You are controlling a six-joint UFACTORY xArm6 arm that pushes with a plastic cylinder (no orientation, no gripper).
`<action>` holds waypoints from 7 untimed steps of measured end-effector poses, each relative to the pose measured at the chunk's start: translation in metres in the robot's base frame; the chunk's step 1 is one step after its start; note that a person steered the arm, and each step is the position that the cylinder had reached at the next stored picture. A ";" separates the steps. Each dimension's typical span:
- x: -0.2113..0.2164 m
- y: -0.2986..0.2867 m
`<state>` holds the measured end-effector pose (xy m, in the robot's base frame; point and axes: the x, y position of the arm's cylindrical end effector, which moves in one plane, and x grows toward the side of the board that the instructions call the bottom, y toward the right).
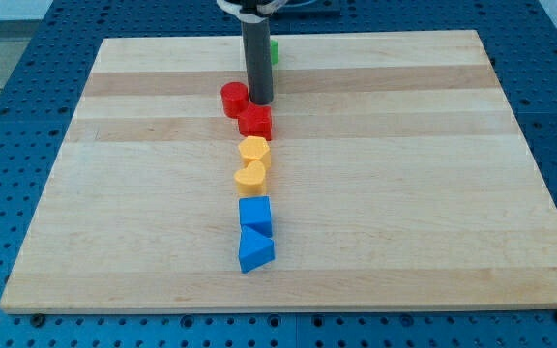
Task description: Push the red circle into the red star
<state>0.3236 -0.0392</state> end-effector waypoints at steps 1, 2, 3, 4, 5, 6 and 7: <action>-0.009 0.000; -0.018 0.000; -0.018 -0.012; -0.017 -0.044; -0.017 -0.063; -0.017 -0.077; -0.011 -0.075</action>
